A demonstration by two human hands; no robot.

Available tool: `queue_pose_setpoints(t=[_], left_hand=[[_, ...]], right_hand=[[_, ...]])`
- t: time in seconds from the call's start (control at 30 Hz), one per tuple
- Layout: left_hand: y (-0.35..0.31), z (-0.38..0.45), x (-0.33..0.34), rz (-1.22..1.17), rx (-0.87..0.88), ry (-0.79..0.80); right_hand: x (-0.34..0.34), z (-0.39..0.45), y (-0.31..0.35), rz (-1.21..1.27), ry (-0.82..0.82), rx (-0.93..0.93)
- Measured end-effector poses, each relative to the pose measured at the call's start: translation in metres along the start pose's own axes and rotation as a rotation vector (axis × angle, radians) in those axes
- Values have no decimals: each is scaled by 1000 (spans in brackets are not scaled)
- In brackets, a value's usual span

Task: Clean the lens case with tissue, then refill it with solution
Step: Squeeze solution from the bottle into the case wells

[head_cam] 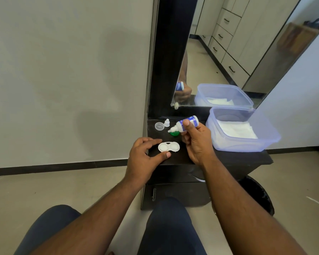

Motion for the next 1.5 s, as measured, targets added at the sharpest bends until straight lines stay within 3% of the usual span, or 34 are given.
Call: queue_pose_setpoints(t=[0.17, 0.33, 0.7, 1.5], left_hand=[[0, 1, 0, 1, 19, 10], [3, 0, 0, 6, 7, 11], [3, 1, 1, 1, 11, 28], [1, 0, 0, -6, -20, 31]], right_hand=[[-3, 3, 8, 283, -44, 111], [-8, -3, 9, -194, -82, -23], [-11, 3, -1, -301, -54, -78], [-10, 2, 0, -295, -80, -103]])
Point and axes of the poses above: each hand's wrist, its own z-axis towards the middle knuckle, its own x-axis out of the palm, y = z × x, the point moved 1 cm from there along z, towards the middle knuckle, and after that the axes turned 4 degrees about -z, right-handed, at the moved point
